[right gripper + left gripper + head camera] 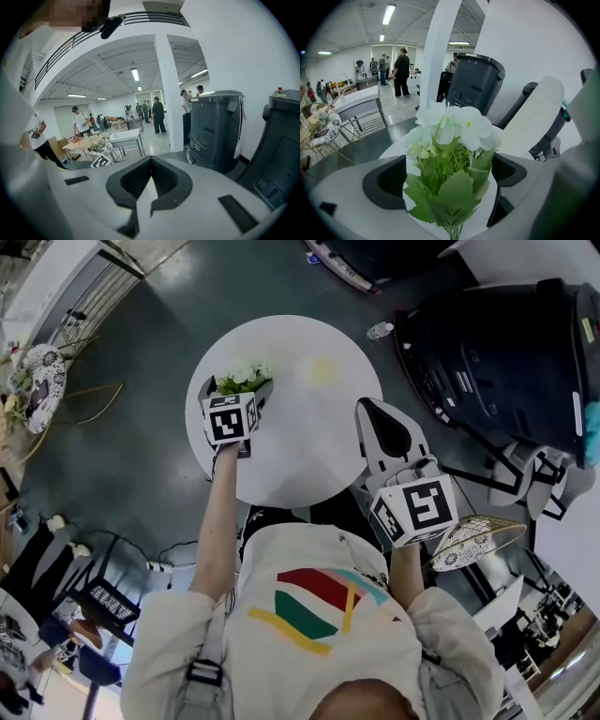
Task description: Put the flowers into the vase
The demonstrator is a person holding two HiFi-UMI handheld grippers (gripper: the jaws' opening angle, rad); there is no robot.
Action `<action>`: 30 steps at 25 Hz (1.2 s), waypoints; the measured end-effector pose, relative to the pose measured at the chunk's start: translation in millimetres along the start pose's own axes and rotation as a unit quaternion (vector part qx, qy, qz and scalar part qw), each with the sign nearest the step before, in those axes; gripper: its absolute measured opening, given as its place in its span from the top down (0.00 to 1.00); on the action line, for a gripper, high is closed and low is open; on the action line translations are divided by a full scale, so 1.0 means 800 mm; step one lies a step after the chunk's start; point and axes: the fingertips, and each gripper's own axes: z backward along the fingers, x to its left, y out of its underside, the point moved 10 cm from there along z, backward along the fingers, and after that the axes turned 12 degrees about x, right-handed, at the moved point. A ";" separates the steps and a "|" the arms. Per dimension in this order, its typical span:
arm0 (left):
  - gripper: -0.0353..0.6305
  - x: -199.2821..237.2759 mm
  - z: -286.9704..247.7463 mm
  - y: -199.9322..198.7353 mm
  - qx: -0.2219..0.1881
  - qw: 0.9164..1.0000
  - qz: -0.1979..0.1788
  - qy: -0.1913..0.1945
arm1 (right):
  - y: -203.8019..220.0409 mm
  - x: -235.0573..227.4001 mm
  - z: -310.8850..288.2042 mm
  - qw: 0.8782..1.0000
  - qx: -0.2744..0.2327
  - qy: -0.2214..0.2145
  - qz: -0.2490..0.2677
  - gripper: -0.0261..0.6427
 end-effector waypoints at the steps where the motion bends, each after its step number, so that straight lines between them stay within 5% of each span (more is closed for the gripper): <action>1: 0.09 -0.001 -0.002 -0.001 0.002 1.000 -0.004 0.001 | 0.001 -0.001 0.001 1.000 0.000 0.001 -0.001 0.95; 5: 0.12 -0.007 -0.009 -0.001 0.015 1.000 -0.017 0.014 | 0.003 0.003 0.002 1.000 0.003 0.001 -0.004 0.95; 10: 0.46 -0.014 -0.011 0.004 0.039 0.998 -0.012 0.038 | 0.006 0.003 0.004 1.000 0.002 0.001 -0.005 0.95; 20: 0.59 -0.008 0.012 -0.002 0.000 0.999 -0.012 0.034 | 0.001 0.000 0.019 1.000 -0.012 0.013 0.001 0.95; 26: 0.61 -0.013 0.058 -0.024 -0.086 0.996 -0.020 0.019 | -0.001 0.010 0.028 1.000 -0.021 0.008 0.011 0.95; 30: 0.61 -0.023 0.120 -0.058 -0.186 0.982 -0.036 0.014 | -0.010 0.015 0.034 0.999 -0.037 0.002 0.017 0.95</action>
